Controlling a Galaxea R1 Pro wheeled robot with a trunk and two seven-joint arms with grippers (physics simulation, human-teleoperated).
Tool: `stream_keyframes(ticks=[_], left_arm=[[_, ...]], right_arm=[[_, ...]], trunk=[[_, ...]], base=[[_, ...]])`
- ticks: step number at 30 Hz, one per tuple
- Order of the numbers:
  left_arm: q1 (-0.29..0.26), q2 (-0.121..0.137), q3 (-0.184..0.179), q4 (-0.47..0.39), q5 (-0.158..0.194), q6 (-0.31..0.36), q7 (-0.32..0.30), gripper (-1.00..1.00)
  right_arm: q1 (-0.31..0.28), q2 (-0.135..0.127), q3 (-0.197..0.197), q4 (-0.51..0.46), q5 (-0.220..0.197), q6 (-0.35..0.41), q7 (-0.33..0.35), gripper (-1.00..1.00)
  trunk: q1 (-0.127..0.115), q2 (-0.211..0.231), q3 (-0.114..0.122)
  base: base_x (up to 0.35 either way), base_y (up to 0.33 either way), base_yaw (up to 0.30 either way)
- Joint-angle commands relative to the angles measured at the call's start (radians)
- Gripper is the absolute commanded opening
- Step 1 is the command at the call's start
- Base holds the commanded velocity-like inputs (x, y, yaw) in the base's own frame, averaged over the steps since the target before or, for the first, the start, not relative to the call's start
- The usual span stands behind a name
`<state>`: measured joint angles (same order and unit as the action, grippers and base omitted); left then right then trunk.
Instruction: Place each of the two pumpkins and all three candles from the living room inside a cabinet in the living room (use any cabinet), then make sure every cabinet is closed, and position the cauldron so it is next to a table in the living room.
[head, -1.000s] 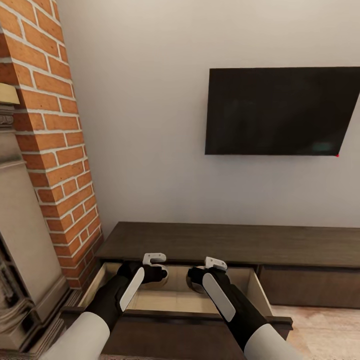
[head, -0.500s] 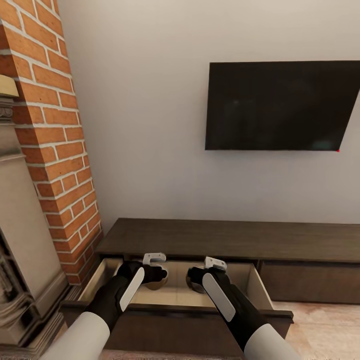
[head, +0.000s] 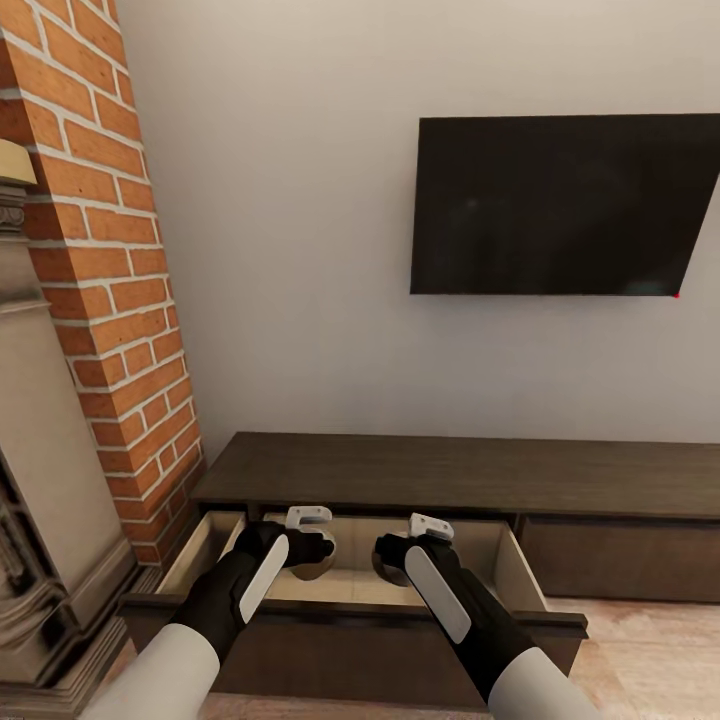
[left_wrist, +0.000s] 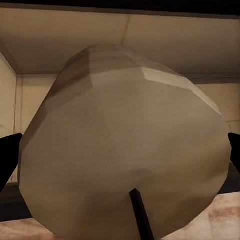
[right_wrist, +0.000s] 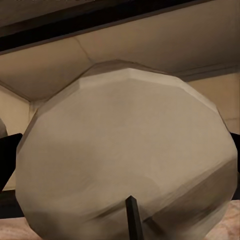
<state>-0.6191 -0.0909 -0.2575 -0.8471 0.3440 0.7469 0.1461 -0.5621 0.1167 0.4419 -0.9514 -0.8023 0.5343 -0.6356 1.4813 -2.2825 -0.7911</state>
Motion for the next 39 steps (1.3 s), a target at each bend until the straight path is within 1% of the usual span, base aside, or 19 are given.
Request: stream_keyframes(ticks=[1, 13, 18, 26, 39], left_arm=[[-0.001, 0.0, -0.002, -0.001, 0.011, 0.003, 0.009, -1.0], [-0.001, 0.0, -0.003, -0.001, 0.009, 0.003, 0.009, -1.0], [-0.001, 0.001, -0.003, -0.001, 0.009, 0.003, 0.009, -1.0], [-0.001, 0.001, -0.003, -0.001, 0.009, 0.003, 0.009, -1.0], [-0.001, 0.002, -0.003, -0.001, 0.011, 0.004, 0.008, -1.0]], right_arm=[[-0.001, -0.001, 0.002, -0.001, -0.008, 0.001, -0.009, -1.0], [-0.001, -0.002, 0.002, -0.003, -0.008, 0.001, -0.009, -1.0], [-0.001, -0.002, 0.003, -0.004, -0.008, 0.002, -0.009, -1.0], [-0.001, -0.002, 0.027, -0.003, -0.008, 0.001, -0.008, -1.0], [-0.001, -0.002, 0.029, -0.003, -0.008, 0.001, -0.007, -1.0]], trunk=[[0.0, -0.001, -0.001], [0.0, -0.001, -0.001], [0.0, -0.001, -0.001], [0.0, -0.001, -0.001], [0.0, -0.001, -0.001]], base=[[0.0, 0.0, 0.0], [0.065, 0.037, 0.0], [0.153, 0.068, 0.0], [0.119, 0.009, 0.0], [0.067, 0.028, 0.0]])
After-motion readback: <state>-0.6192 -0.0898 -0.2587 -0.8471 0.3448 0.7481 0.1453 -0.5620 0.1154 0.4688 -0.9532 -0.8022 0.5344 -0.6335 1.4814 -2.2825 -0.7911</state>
